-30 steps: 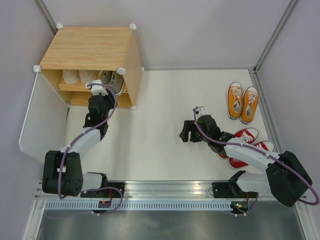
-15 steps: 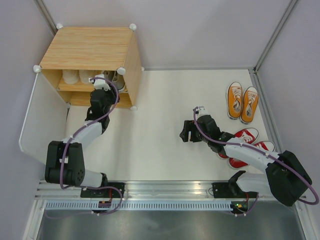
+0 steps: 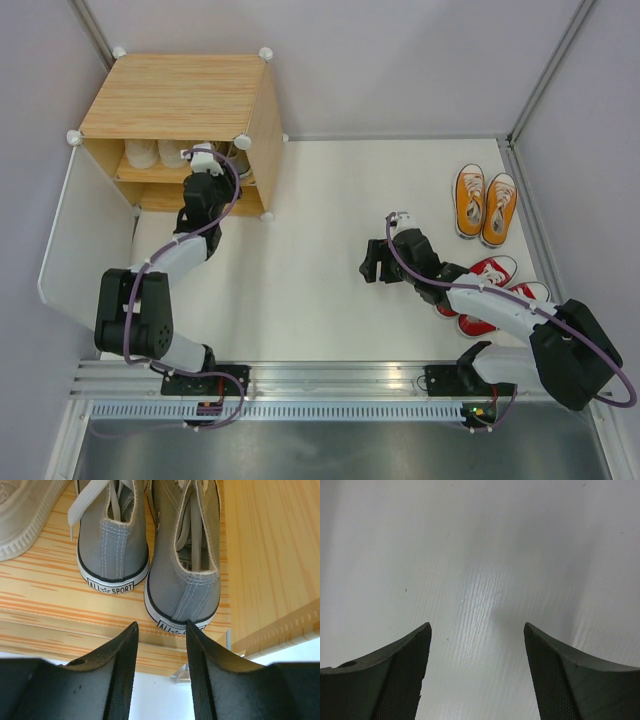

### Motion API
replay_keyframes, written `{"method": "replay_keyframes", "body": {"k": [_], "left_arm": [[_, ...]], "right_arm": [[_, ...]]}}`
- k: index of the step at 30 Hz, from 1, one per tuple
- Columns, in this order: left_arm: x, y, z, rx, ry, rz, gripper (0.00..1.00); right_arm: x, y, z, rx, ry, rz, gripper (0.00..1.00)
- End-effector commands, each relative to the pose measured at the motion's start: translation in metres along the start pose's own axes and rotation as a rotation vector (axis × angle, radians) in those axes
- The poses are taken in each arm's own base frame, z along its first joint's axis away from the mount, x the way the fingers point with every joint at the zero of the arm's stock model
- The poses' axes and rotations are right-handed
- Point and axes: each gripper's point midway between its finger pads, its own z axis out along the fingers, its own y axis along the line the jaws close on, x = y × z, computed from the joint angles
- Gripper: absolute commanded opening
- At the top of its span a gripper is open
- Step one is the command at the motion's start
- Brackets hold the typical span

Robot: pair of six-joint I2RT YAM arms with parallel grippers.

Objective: Place and organize the shoes in the shoe cabinet
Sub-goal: Place the shoe in the shoe cabinet.

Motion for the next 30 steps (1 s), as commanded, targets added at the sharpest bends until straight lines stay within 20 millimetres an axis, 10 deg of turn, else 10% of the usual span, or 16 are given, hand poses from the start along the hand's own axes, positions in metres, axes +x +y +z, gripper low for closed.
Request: {"method": "replay_keyframes", "body": {"k": [1, 15, 21, 30], "left_arm": [[-0.038, -0.004, 0.005, 0.007, -0.108, -0.027, 0.48], [-0.069, -0.015, -0.081, 0.022, -0.042, -0.184, 0.89], [-0.08, -0.054, -0.129, 0.204, 0.147, -0.18, 0.95], [-0.045, -0.092, -0.193, 0.494, 0.306, -0.143, 0.99]], "right_arm": [[-0.019, 0.008, 0.001, -0.011, -0.051, -0.016, 0.79], [-0.02, 0.001, 0.0, 0.022, -0.056, -0.019, 0.8], [-0.032, -0.014, -0.01, 0.129, -0.077, -0.02, 0.82], [-0.087, -0.113, -0.059, 0.568, -0.232, 0.16, 0.83]]}}
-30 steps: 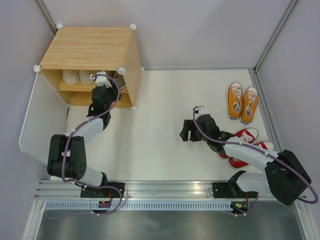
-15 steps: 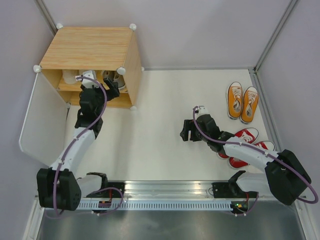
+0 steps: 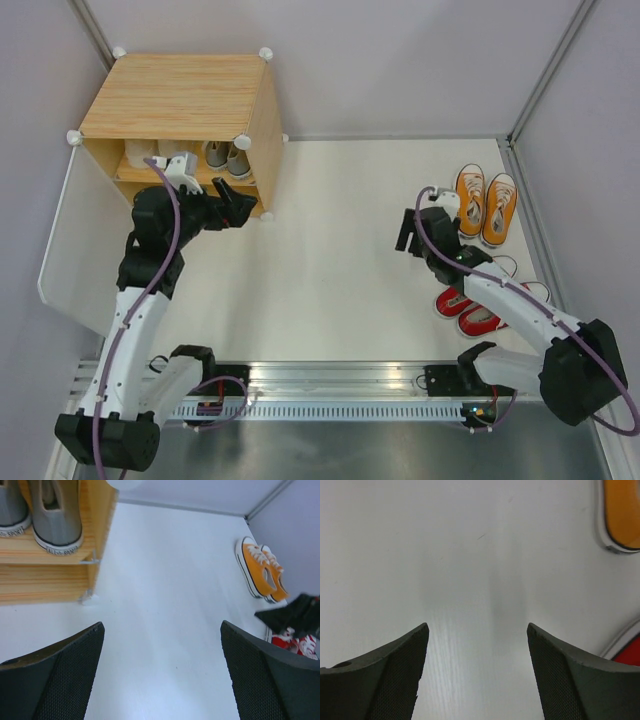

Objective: Place and organize the shoes in the shoe cabinet
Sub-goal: Place the shoe in the shoe cabinet, then move the shoe to the center of the board.

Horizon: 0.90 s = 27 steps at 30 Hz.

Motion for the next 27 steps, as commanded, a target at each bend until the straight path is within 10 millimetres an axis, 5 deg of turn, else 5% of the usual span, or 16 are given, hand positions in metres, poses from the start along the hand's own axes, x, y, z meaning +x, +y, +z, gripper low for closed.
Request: {"method": "replay_keyframes", "body": {"k": [1, 6, 8, 10, 16, 18, 19, 20, 27], "left_arm": [[0.039, -0.021, -0.019, 0.137, 0.153, 0.0, 0.99], [0.06, -0.021, -0.024, 0.167, 0.11, -0.025, 0.99], [0.061, -0.018, -0.029, 0.164, 0.072, 0.01, 0.91], [0.064, -0.015, -0.031, 0.129, 0.08, 0.031, 0.96], [0.057, -0.011, -0.041, 0.062, 0.059, 0.107, 0.99], [0.057, -0.01, -0.043, 0.048, 0.057, 0.115, 0.99], [0.057, -0.009, -0.042, 0.045, 0.057, 0.121, 0.99], [0.056, -0.009, -0.043, 0.039, 0.055, 0.125, 0.99], [0.056, 0.009, -0.042, -0.06, 0.049, 0.13, 0.99]], "right_arm": [[-0.039, -0.051, 0.0, 0.198, -0.071, 0.13, 0.83], [-0.075, -0.093, 0.013, 0.361, -0.115, 0.169, 0.84], [-0.094, -0.112, 0.017, 0.418, -0.139, 0.181, 0.83], [-0.11, -0.131, 0.022, 0.464, -0.155, 0.199, 0.81], [-0.121, -0.167, 0.066, 0.511, -0.097, 0.244, 0.75], [-0.111, -0.178, 0.092, 0.523, -0.028, 0.234, 0.74], [-0.123, -0.187, 0.097, 0.525, -0.026, 0.248, 0.74], [-0.112, -0.192, 0.112, 0.522, 0.024, 0.241, 0.73], [-0.093, -0.22, 0.137, 0.549, 0.096, 0.222, 0.7]]}}
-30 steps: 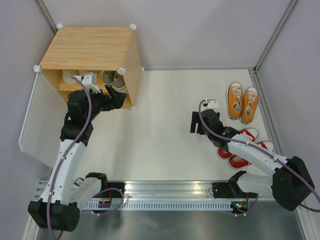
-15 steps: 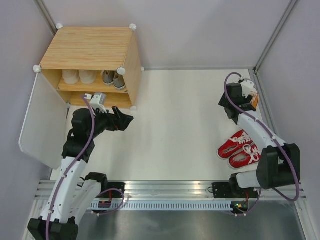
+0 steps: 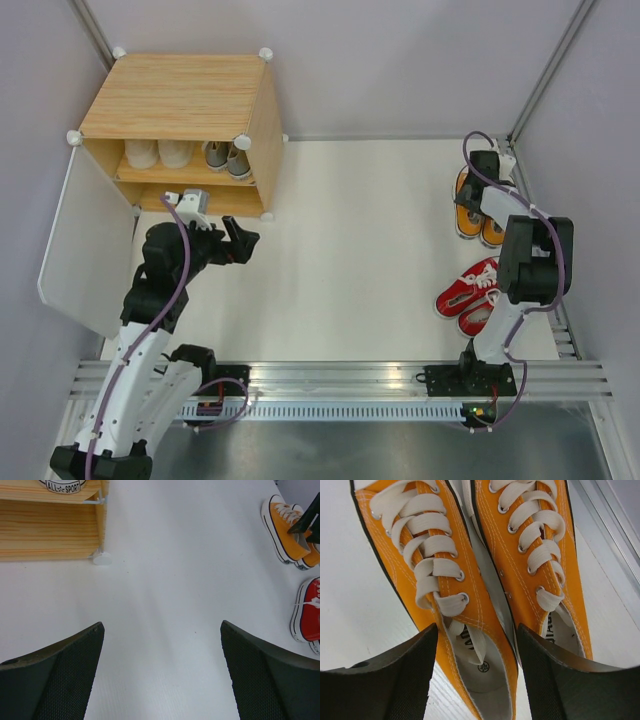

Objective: Place and organize the shoes in the shoe cabinet
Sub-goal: Move the shoe to the center of the board.

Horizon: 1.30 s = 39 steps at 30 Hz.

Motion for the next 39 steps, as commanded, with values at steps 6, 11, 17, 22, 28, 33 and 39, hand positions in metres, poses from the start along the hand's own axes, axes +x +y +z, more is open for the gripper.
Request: {"method": "replay_keyframes", "body": {"k": [6, 11, 17, 22, 28, 33, 39], "left_arm": [[-0.017, 0.014, -0.005, -0.09, -0.05, 0.044, 0.99], [-0.017, 0.018, -0.002, -0.11, -0.053, 0.045, 0.99], [-0.012, 0.022, 0.002, -0.119, -0.036, 0.039, 1.0], [-0.012, 0.034, 0.015, -0.177, -0.038, -0.016, 0.99], [-0.011, 0.034, 0.044, -0.159, -0.057, -0.131, 0.85], [-0.028, 0.04, 0.074, -0.145, -0.124, -0.11, 0.71], [-0.065, 0.042, 0.121, -0.111, -0.195, -0.04, 0.54]], "right_arm": [[0.022, 0.024, 0.018, -0.182, 0.072, 0.013, 0.46], [0.021, 0.049, -0.003, -0.278, 0.043, 0.004, 0.11], [0.041, 0.086, -0.047, -0.407, 0.052, -0.028, 0.01], [0.089, 0.121, -0.099, -0.539, 0.092, -0.074, 0.01], [0.18, 0.169, -0.172, -0.727, 0.165, -0.227, 0.01], [0.234, 0.2, -0.247, -0.992, 0.268, -0.318, 0.01], [0.195, 0.184, -0.275, -1.029, 0.14, -0.336, 0.46]]}}
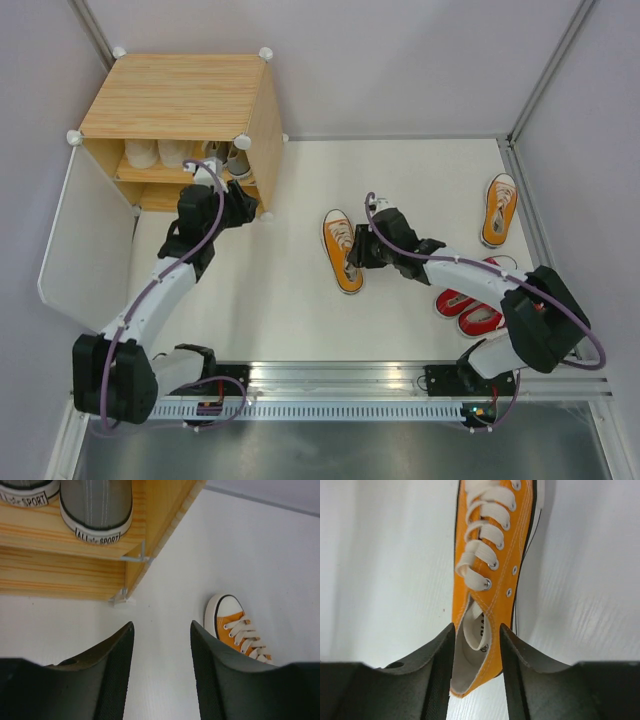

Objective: Place and organize the shoes in the shoe cabinet
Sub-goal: Move the shoe to the center of the board, then adjust the shoe cabinet at the corner of the board.

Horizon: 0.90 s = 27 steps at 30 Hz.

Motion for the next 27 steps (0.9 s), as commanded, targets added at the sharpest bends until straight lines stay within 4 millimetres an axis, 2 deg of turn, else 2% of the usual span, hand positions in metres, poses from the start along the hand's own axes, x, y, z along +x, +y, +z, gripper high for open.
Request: {"method": "replay_keyframes", "body": {"k": [1, 3, 8, 9, 11, 12, 13, 17, 20, 24, 27], "left_arm": [[-0.072, -0.024, 0.02, 0.074, -0.203, 0.045, 0.53], [-0.082, -0.022, 0.036, 0.062, -0.226, 0.053, 0.51], [-0.101, -0.027, 0.065, 0.082, -0.272, 0.069, 0.49], [-0.1, -0.026, 0.077, 0.081, -0.261, 0.071, 0.49], [-0.101, -0.026, 0.087, 0.078, -0.251, 0.077, 0.49], [-0.11, -0.028, 0.09, 0.084, -0.263, 0.08, 0.49], [-0.104, -0.027, 0.098, 0.083, -0.244, 0.08, 0.48], [-0.113, -0.033, 0.111, 0.107, -0.25, 0.081, 0.47], [-0.109, -0.031, 0.122, 0.102, -0.226, 0.079, 0.46], [-0.121, -0.034, 0.132, 0.098, -0.229, 0.08, 0.45], [-0.119, -0.033, 0.141, 0.095, -0.204, 0.072, 0.44]], "right_arm": [[-0.03, 0.016, -0.032, -0.06, -0.09, -0.041, 0.47], [-0.037, 0.019, -0.047, -0.072, -0.117, -0.052, 0.48], [-0.04, 0.028, -0.064, -0.126, -0.151, -0.069, 0.51], [-0.041, 0.026, -0.064, -0.125, -0.152, -0.078, 0.51], [-0.041, 0.022, -0.063, -0.111, -0.153, -0.085, 0.52], [-0.04, 0.021, -0.063, -0.108, -0.148, -0.088, 0.52], [-0.04, 0.019, -0.061, -0.101, -0.147, -0.095, 0.52], [-0.041, 0.01, -0.055, -0.076, -0.142, -0.095, 0.52], [-0.04, 0.007, -0.051, -0.077, -0.135, -0.089, 0.52], [-0.038, 0.003, -0.047, -0.066, -0.126, -0.087, 0.53], [-0.038, 0.0, -0.046, -0.06, -0.124, -0.084, 0.53]]}}
